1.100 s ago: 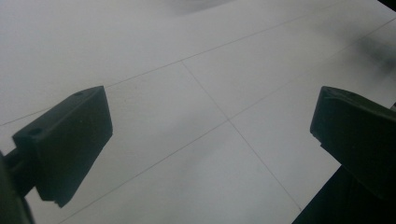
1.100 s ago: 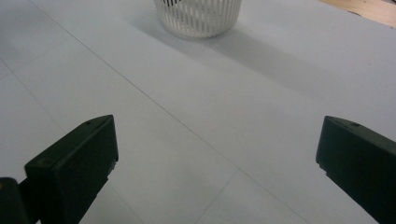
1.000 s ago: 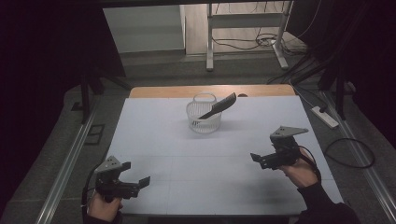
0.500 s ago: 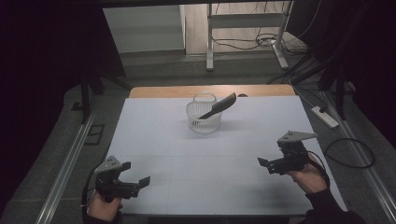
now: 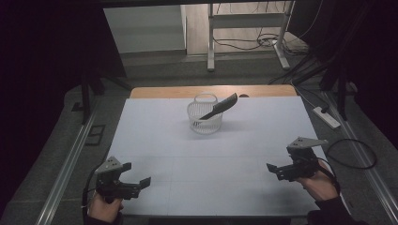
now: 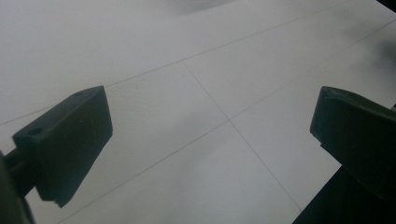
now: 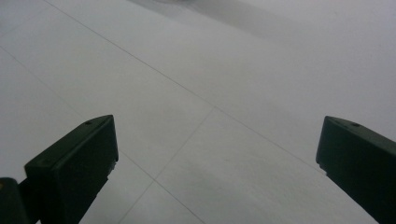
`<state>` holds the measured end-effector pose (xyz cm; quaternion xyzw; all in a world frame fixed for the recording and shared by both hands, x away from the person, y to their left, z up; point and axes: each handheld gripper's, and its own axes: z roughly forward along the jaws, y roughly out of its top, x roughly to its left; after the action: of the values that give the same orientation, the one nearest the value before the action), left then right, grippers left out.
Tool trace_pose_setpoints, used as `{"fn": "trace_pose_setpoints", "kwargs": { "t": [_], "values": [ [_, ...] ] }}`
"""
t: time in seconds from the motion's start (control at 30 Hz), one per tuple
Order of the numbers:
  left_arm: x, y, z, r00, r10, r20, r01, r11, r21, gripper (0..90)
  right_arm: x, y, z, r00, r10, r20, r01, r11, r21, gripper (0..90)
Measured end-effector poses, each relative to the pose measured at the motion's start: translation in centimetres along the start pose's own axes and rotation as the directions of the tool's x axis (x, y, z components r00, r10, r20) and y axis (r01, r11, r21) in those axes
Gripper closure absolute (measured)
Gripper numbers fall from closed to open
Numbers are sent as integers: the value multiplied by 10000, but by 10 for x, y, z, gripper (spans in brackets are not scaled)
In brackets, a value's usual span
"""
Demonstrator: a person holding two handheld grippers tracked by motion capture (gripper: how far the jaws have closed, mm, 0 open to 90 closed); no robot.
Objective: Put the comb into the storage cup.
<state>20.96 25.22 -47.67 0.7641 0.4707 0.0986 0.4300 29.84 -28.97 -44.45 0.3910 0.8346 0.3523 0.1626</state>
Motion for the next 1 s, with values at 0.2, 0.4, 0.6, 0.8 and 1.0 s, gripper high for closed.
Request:
{"fn": "trace_pose_setpoints", "kwargs": {
  "t": [0.2, 0.4, 0.6, 0.8, 1.0],
  "values": [
    [0, 0, 0, 10000, -4, 3, 4, 10000, -8, 0, -3, -7, -6, 9997, 182, 163, -182, 9998, -20, 0],
    [0, 0, 0, 10000, -13, -3, 13, 10000, -7, 0, -7, -15, -13, 9988, 339, 342, -336, 9994, -74, 0],
    [0, 0, 0, 10000, -18, 0, 18, 10000, -15, 0, -10, -22, -19, 9974, 503, 525, -499, 9987, -96, 0],
    [0, 0, 0, 10000, -21, -3, 21, 10000, -21, 0, -11, -29, -24, 9948, 724, 719, -713, 9973, -173, 0],
    [0, 0, 0, 10000, -32, -4, 32, 10000, -28, 0, -12, -36, -29, 9926, 836, 877, -821, 9964, -199, 0]
  ]
}}
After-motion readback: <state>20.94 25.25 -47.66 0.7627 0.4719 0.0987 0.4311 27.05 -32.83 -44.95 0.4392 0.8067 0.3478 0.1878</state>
